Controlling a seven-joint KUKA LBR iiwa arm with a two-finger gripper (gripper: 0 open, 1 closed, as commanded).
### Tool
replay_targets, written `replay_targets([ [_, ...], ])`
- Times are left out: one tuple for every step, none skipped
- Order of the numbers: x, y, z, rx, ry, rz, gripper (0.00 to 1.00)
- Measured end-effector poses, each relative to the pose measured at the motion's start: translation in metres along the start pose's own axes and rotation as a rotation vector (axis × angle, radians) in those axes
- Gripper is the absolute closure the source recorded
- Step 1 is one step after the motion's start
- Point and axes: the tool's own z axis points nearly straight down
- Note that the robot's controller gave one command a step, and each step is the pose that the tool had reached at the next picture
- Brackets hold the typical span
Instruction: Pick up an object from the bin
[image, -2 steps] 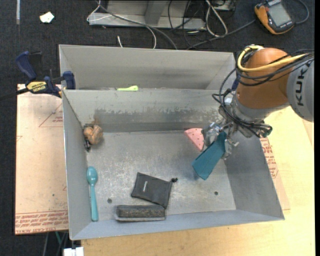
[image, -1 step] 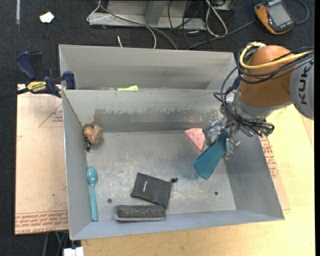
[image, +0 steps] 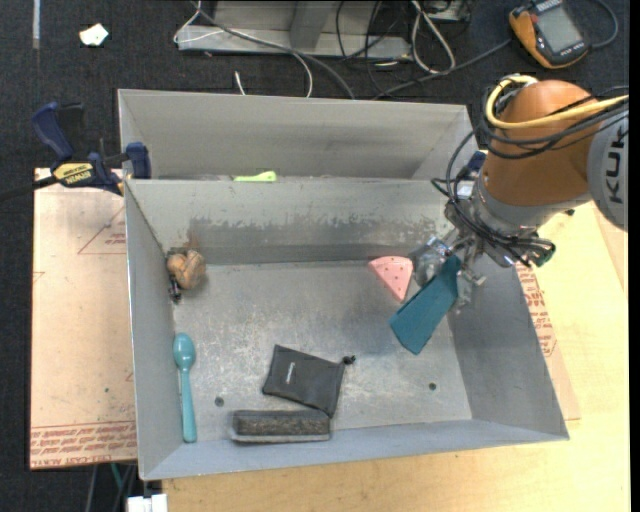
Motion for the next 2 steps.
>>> replay_targets([
  [0.000,0.000,-0.017,0.000,0.000,0.000,1.00],
  [0.000,0.000,-0.032,0.000,0.000,0.001,1.00],
])
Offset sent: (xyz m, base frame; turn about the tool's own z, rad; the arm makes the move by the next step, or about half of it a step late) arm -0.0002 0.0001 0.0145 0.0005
